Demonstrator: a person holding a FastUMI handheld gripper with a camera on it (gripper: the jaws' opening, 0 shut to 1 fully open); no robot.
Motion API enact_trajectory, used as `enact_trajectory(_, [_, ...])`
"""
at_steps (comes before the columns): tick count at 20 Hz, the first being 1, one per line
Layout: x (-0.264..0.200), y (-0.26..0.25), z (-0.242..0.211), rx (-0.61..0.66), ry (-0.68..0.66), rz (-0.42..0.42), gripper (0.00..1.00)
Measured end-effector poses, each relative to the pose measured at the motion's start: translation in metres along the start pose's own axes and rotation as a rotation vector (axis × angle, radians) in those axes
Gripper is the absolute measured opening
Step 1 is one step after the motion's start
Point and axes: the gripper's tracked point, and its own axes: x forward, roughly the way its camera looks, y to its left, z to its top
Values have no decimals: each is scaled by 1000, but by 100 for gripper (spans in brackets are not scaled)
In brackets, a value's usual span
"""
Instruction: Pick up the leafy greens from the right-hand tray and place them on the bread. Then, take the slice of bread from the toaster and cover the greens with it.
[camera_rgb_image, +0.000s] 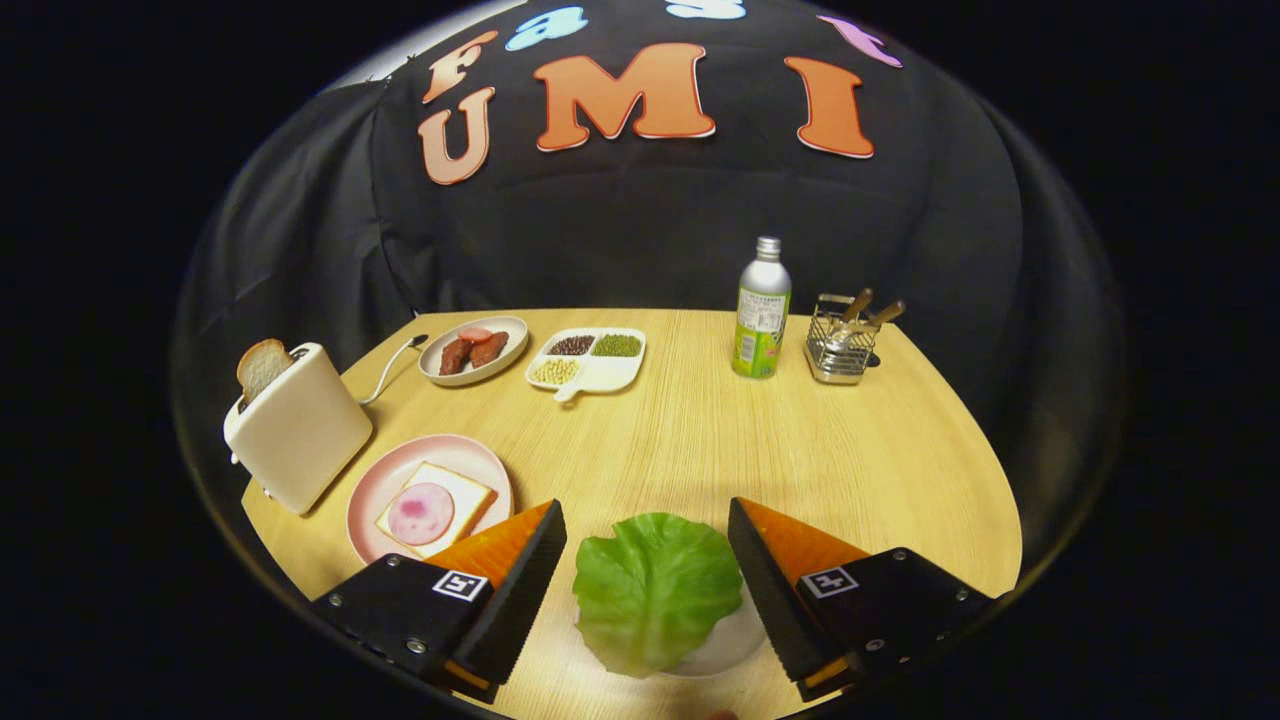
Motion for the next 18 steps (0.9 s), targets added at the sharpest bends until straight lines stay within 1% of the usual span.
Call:
enact_trajectory(6, [9, -2, -37, -27, 155, 21, 98])
enact_trajectory(12, [25, -11, -72, -61, 272, 7, 98])
enact_trajectory(16, [33, -17, -86, -62, 327, -4, 98])
enact_trajectory(18, [34, -18, -86, -73, 323, -9, 98])
